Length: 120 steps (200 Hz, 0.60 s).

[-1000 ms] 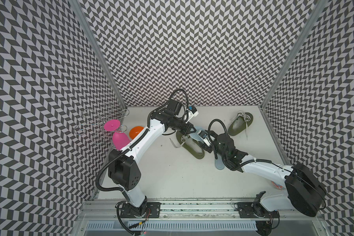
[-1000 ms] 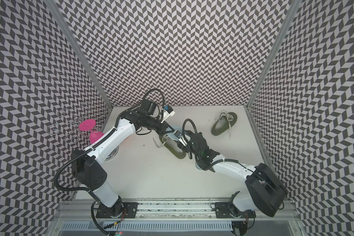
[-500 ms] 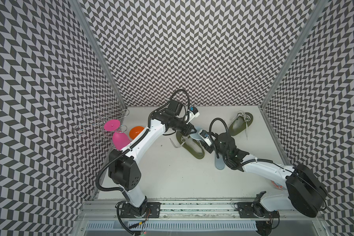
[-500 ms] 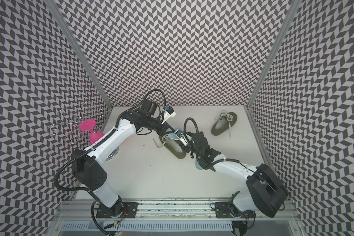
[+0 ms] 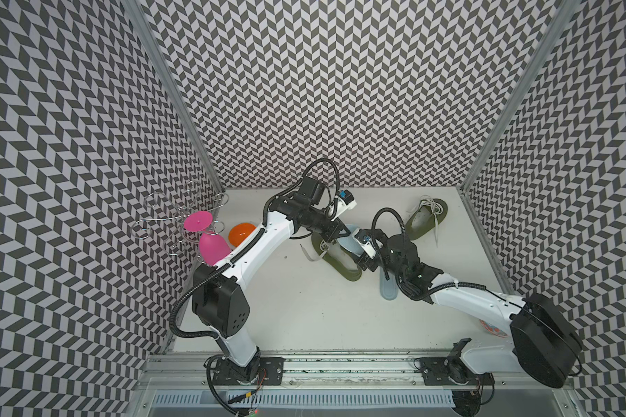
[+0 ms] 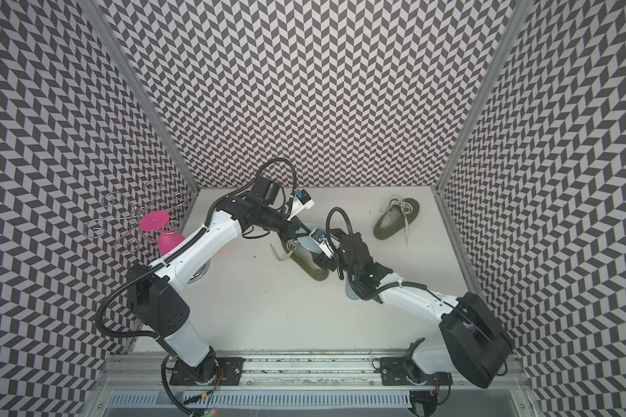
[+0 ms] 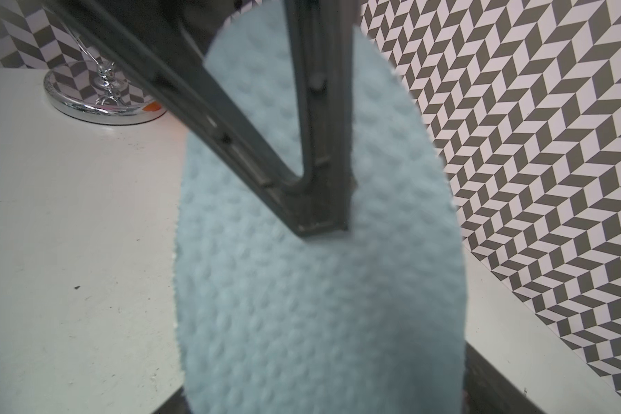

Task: Insert the insole into the shoe
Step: Pick up the insole from the center of the board.

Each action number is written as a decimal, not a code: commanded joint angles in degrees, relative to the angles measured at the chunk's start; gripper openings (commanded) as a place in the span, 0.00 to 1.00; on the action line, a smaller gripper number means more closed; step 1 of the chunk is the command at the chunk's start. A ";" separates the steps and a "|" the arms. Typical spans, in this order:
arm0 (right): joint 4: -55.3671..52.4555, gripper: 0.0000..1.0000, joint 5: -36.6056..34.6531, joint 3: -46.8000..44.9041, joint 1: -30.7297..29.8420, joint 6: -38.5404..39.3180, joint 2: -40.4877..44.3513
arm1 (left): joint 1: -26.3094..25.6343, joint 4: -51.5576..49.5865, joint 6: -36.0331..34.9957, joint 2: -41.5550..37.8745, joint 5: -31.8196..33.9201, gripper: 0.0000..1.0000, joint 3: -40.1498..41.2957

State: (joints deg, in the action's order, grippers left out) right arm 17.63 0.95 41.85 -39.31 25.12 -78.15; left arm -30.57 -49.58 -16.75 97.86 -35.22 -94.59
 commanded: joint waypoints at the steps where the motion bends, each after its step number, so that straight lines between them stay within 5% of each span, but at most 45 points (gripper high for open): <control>1: 1.92 0.85 1.80 2.51 1.70 1.78 0.07 | -1.76 -2.37 -4.42 -0.59 0.04 0.00 -1.48; 76: -2.02 0.59 6.72 3.77 2.59 3.31 1.00 | -0.27 -1.80 -5.89 0.25 4.24 0.00 -2.85; 120: -1.73 0.53 7.91 3.95 2.64 1.98 1.15 | -0.19 0.96 -5.03 -0.46 6.73 0.00 -1.95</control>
State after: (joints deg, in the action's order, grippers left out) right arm 13.39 7.11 44.64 -36.93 27.66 -78.17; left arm -30.83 -50.15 -21.12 97.93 -30.44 -95.50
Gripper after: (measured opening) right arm 0.543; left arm 0.060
